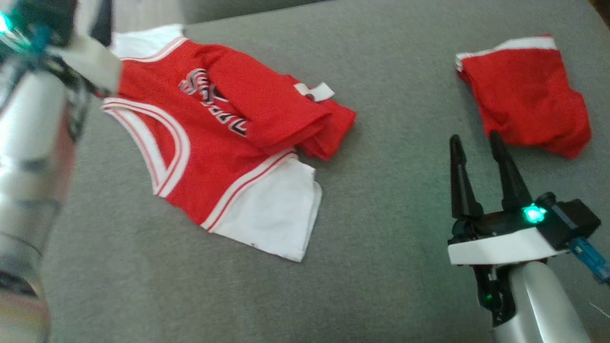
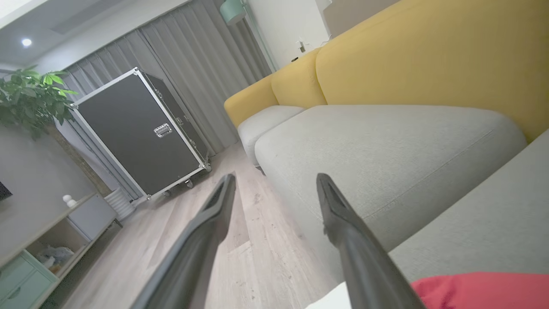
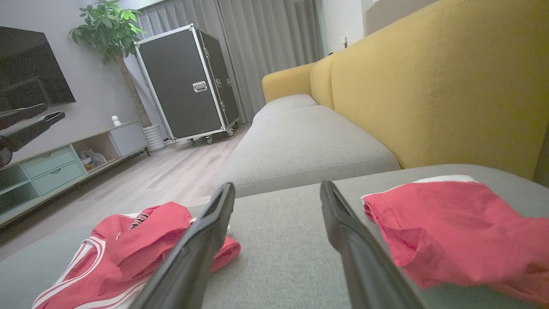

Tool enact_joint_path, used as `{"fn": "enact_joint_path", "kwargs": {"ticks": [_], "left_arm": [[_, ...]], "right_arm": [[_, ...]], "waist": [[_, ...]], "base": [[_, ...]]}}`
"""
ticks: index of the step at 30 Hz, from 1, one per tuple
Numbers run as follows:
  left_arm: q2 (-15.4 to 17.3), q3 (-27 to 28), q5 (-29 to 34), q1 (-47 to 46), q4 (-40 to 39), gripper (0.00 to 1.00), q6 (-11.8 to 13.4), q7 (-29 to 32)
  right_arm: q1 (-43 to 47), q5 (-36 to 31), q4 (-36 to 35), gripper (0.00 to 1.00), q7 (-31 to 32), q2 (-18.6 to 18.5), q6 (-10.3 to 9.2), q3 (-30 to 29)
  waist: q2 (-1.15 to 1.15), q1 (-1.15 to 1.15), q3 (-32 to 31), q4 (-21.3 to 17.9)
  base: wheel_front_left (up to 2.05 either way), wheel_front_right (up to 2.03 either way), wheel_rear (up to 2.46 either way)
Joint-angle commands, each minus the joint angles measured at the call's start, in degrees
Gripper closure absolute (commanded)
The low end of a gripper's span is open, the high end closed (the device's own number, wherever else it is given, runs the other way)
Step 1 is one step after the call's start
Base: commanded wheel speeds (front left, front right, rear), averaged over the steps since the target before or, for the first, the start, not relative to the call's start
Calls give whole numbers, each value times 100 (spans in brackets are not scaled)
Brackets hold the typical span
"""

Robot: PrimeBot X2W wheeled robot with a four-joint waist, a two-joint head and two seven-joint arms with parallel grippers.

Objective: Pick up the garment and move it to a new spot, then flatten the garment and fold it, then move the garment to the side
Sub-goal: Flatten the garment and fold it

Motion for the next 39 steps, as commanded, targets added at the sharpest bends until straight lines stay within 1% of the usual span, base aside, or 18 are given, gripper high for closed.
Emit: {"fn": "enact_joint_path", "kwargs": {"ticks": [1, 7, 11, 15, 16, 18, 20, 21, 24, 29, 31, 36, 39], "left_arm": [[155, 248, -97, 29, -281, 0, -4, -49], [-134, 420, -367, 1158, -1043, 0, -24, -52], [-299, 591, -559, 1926, -1601, 0, 148, -52], [-430, 634, -723, 2855, -2035, 0, 318, -53], [-430, 634, -723, 2855, -2035, 0, 318, -53], [-510, 639, -832, 3342, -2218, 0, 425, -53], [-591, 652, -945, 3795, -2410, 0, 548, -53], [-662, 655, -1039, 4169, -2592, 0, 652, -53], [-699, 637, -1101, 4507, -2785, 0, 780, -44], [-659, 671, -1099, 4526, -2991, 0, 942, 20], [-693, 654, -1124, 4529, -3052, 0, 954, 67], [-902, 489, -1153, 4506, -3072, 0, 936, 225], [-1045, 373, -1167, 4430, -2905, 0, 945, 442]], "right_arm": [[-23, -50, -157, 0, -61, -26, -5, 55], [185, -205, -9, 0, -61, -26, -5, -281], [318, -294, 70, 0, -61, -26, -5, -556], [440, -322, 145, 0, -61, -26, -5, -616], [440, -322, 145, 0, -61, -26, -5, -616], [499, -286, 170, 0, -61, -26, -5, -597], [555, -228, 176, 0, -61, -26, -5, -564], [594, -180, 173, 0, -61, -26, -5, -529], [619, -141, 166, 0, -61, -26, -5, -473], [621, -178, 160, 0, -61, -26, -5, -424], [594, -187, 152, 0, -61, -26, -5, -441], [531, -172, 122, 0, -61, -26, -5, -386], [484, -155, 112, 0, -61, -26, -5, -353]], "waist": [[0, 0, -305, 327], [0, 0, -796, 955], [0, 0, -1067, 1332], [0, 0, -1298, 1531], [0, 0, -1298, 1531], [0, 0, -1390, 1573], [0, 0, -1436, 1585], [0, 0, -1453, 1580], [0, 0, -1454, 1553], [0, 0, -1390, 1438], [0, 0, -1345, 1364], [0, 0, -1207, 1164], [0, 0, -1097, 1032]], "base": [[0, 0, 0], [0, 0, 0], [0, 0, 0], [0, 0, 0], [0, 0, 0], [0, 0, 0], [0, 0, 0], [0, 0, 0], [0, 0, 0], [0, 0, 0], [0, 0, 0], [0, 0, 0], [0, 0, 0]]}}
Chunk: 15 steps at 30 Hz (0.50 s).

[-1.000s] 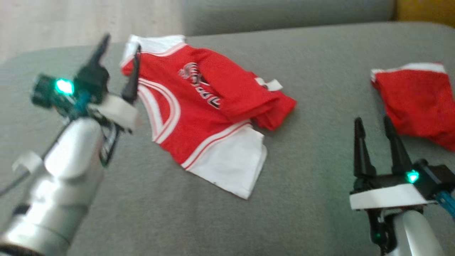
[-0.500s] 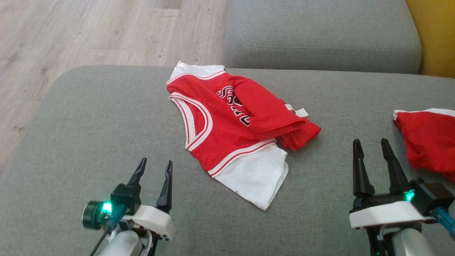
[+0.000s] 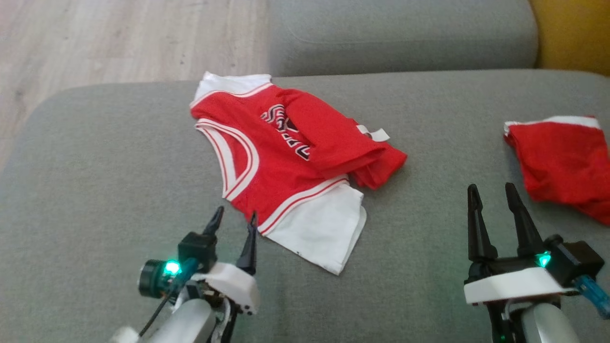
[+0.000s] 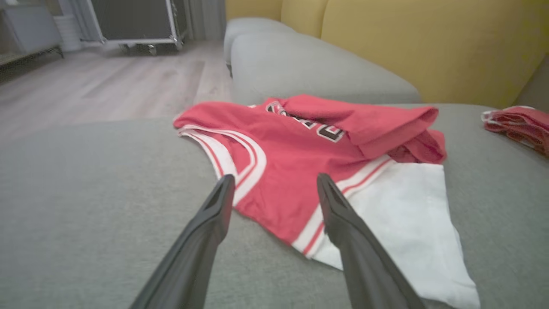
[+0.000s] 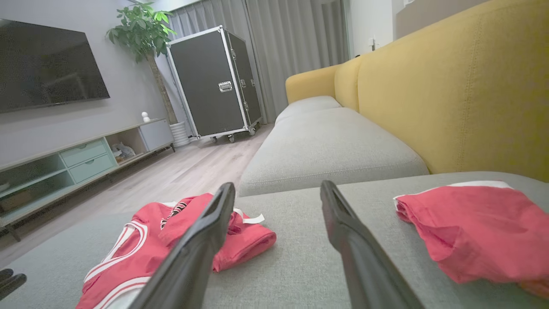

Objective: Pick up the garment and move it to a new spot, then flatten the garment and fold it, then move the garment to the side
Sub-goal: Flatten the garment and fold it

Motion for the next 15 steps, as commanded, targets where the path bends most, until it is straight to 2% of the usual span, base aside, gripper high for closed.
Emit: {"fn": "enact_joint_path", "kwargs": {"ticks": [1, 4, 9, 15], "left_arm": [[-31, 147, -76, -388, -19, 0, 38, 111], [-207, 169, -213, -444, 223, 0, 47, 234], [-322, 138, -267, -566, 754, 0, 52, 359], [-307, 199, -271, -742, 1291, 0, 176, 355]], "right_arm": [[-315, 7, -213, 0, -61, -31, -5, 156], [-354, 30, -230, 0, -61, -31, -5, 163], [-411, 67, -250, 0, -61, -31, -5, 189], [-455, 105, -260, 0, -61, -31, -5, 211]], "waist": [[0, 0, 114, -137], [0, 0, 221, -273], [0, 0, 378, -493], [0, 0, 508, -715]], "base": [[0, 0, 0], [0, 0, 0], [0, 0, 0], [0, 0, 0]]}}
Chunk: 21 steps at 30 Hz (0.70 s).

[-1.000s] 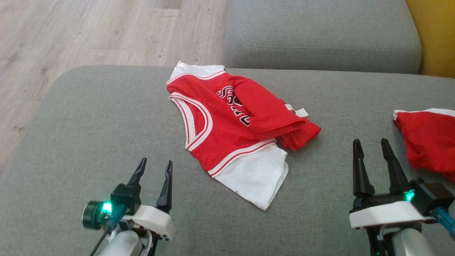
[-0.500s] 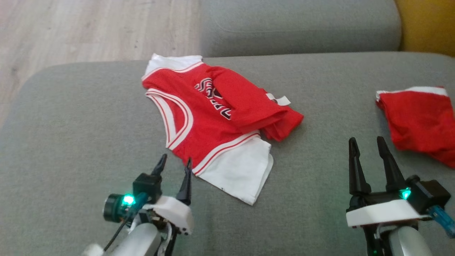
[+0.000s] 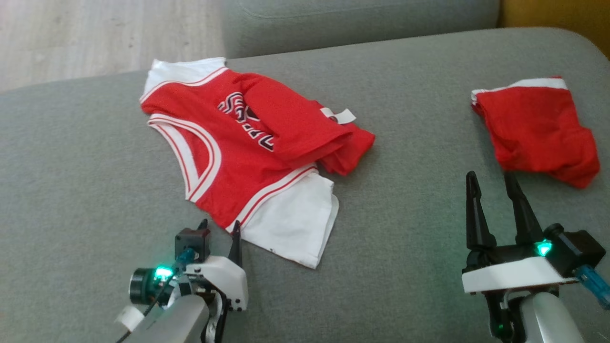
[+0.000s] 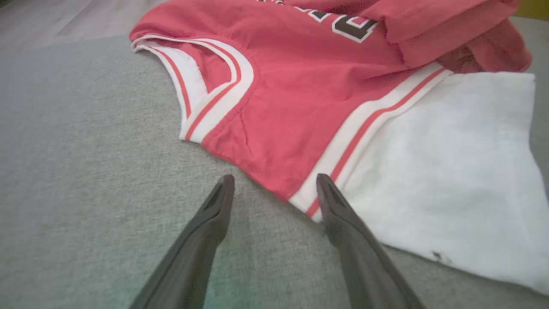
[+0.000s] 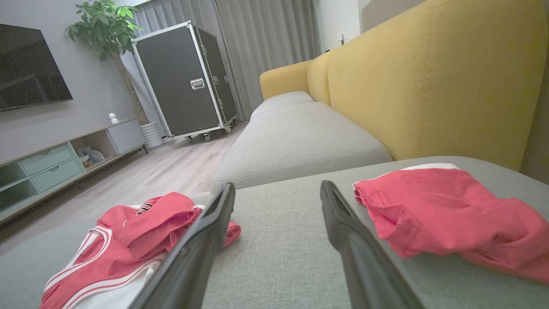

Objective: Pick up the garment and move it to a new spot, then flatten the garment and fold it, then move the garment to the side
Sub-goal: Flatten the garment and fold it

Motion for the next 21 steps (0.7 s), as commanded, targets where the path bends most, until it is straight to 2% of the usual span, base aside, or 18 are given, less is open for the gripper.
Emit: {"fn": "enact_joint_path", "kwargs": {"ticks": [1, 6, 8, 9, 10, 11, 12, 14, 18, 21], "left_arm": [[51, 218, -14, -327, -16, 0, 25, -49], [34, 196, -58, -425, 209, 0, -71, 18], [4, 147, -77, -479, 306, 0, -152, 118], [-31, 71, -101, -512, 405, 0, -277, 263], [-31, 71, -101, -512, 405, 0, -277, 263], [-66, 12, -138, -533, 461, 96, -419, 360], [-79, -9, -149, -543, 476, 100, -475, 367], [-91, -29, -160, -554, 488, 100, -538, 328], [-24, 69, -166, -619, 427, 100, -511, -8], [147, 187, -173, -688, 363, 100, -511, -281]], "right_arm": [[-245, 51, -210, 0, -61, -30, -5, 143], [-272, 84, -233, 0, -61, -30, -5, 155], [-286, 99, -239, 0, -61, -30, -5, 140], [-299, 106, -240, 0, -61, -30, -5, 144], [-299, 106, -240, 0, -61, -30, -5, 144], [-311, 112, -239, 0, -61, -30, -5, 146], [-319, 117, -236, 0, -61, -30, -5, 139], [-325, 125, -231, 0, -61, -30, -5, 114], [-312, 116, -219, 0, -61, -30, -5, 72], [-301, 113, -215, 0, -61, -30, -5, 64]], "waist": [[0, -1, 72, -101], [0, -1, 161, -213], [0, -1, 204, -248], [0, -1, 230, -278], [0, -1, 230, -278], [0, -1, 239, -301], [0, -1, 233, -308], [0, -1, 207, -301], [0, -1, 118, -227], [0, -1, 47, -153]], "base": [[0, 0, 0], [0, 0, 0], [0, 0, 0], [0, 0, 0], [0, 0, 0], [0, 0, 0], [0, 0, 0], [0, 0, 0], [0, 0, 0], [0, 0, 0]]}}
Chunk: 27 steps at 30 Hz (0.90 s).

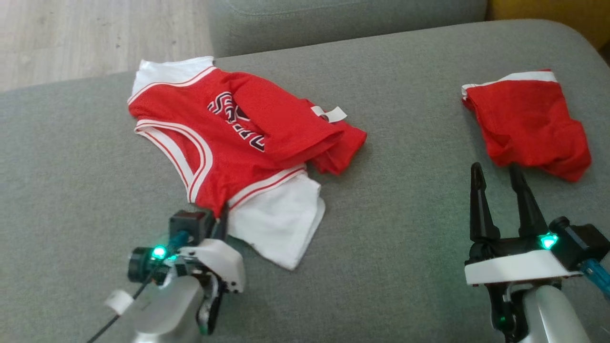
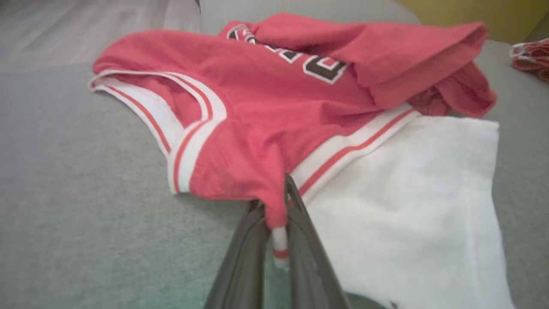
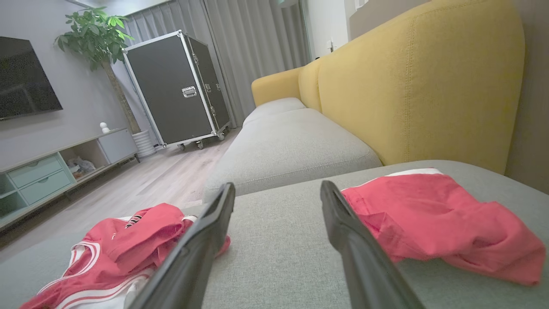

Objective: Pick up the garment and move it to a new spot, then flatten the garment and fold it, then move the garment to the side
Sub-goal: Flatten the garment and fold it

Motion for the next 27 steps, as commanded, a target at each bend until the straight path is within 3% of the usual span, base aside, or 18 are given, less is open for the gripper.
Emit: {"fn": "enact_joint_path", "kwargs": {"ticks": [1, 10, 17, 20, 21, 22, 27], "left_arm": [[243, 236, -44, -207, -118, 100, 12, -95], [1442, 543, 59, -727, -264, 100, -88, -114], [2452, 577, 187, -914, -161, 100, -168, 465], [2637, 492, 197, -825, -99, 100, -290, 701], [2666, 474, 211, -798, -91, 38, -267, 730], [2681, 468, 231, -782, -88, 0, -221, 714], [2633, 442, 311, -736, -126, 0, -20, 481]], "right_arm": [[-172, 16, -192, 0, -61, -30, -4, 114], [-129, 10, -202, 0, -61, -30, -4, 124], [-144, 26, -189, 0, -61, -30, -4, 171], [-136, 28, -190, 0, -61, -30, -4, 186], [-137, 28, -185, 0, -61, -30, -4, 189], [-138, 26, -180, 0, -61, -30, -4, 186], [-118, -4, -172, 0, -61, -30, -4, 169]], "waist": [[0, 0, -40, 49], [0, 0, -109, 241], [0, 0, -112, 257], [0, 0, -119, 250], [0, 0, -124, 251], [0, 0, -130, 256], [0, 0, -200, 322]], "base": [[0, 0, 0], [0, 0, 0], [0, 0, 0], [0, 0, 0], [0, 0, 0], [0, 0, 0], [0, 0, 0]]}}
